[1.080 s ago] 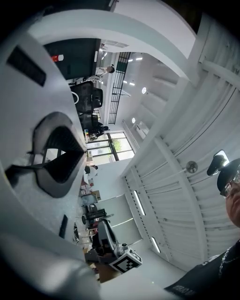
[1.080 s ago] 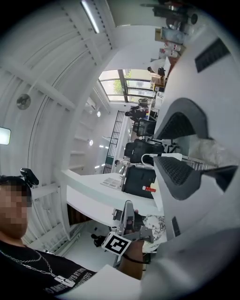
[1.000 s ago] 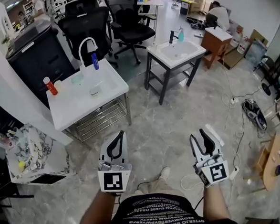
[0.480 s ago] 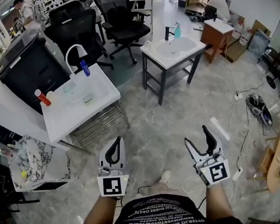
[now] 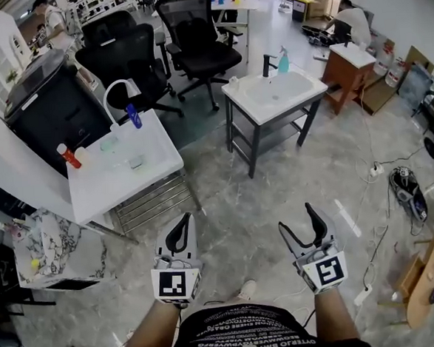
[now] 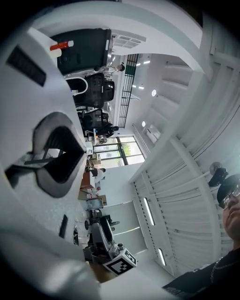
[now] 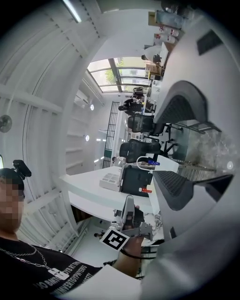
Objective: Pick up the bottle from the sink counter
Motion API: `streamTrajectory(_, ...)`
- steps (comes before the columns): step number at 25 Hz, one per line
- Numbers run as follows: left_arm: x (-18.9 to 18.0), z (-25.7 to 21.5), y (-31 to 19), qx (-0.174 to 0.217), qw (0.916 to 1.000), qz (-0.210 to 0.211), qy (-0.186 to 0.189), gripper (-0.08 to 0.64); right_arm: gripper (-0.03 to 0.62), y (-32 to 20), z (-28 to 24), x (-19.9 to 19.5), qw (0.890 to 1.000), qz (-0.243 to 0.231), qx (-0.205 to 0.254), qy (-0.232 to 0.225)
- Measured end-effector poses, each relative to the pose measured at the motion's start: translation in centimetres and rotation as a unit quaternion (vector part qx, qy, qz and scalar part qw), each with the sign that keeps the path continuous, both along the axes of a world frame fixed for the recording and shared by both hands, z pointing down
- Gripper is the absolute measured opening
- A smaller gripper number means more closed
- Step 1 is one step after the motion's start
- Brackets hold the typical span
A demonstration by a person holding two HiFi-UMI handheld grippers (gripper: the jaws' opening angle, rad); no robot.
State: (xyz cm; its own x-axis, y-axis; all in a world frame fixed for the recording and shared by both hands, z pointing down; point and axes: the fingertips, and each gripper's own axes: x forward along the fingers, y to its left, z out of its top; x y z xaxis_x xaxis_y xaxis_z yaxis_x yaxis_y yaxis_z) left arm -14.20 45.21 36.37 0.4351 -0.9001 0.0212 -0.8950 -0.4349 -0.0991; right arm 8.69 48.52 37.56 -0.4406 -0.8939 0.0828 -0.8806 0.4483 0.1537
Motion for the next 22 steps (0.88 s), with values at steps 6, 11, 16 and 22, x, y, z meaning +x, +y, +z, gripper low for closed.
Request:
streamTrajectory(6, 2.3, -0.3, -0.4, 0.005, 0.9998, -0.018, -0.007, 0.002, 0.29, -1.8, 0.2, 1.1, 0.999, -0.037, -0.004, 0.008)
streamTrajectory(11, 3.7, 0.0, -1.1, -0.005, 0.9998, -0.018, 0.004, 0.002, 0.29, -3.7, -0.7, 3.5, 1.0, -0.022, 0.01, -0.012)
streamTrajectory(16, 5.0, 0.8, -2.4, -0.008, 0.9999, -0.007, 0.0, 0.002, 0.291, -5.0, -0.7, 5.2, 1.0, -0.007, 0.01, -0.005)
streamTrajectory(22, 5.0, 1.1, -5.1, 0.001, 0.9999, 0.012, -0.01, 0.002, 0.291, -7.4, -0.2, 4.6, 1.0, 0.001, 0.003, -0.012)
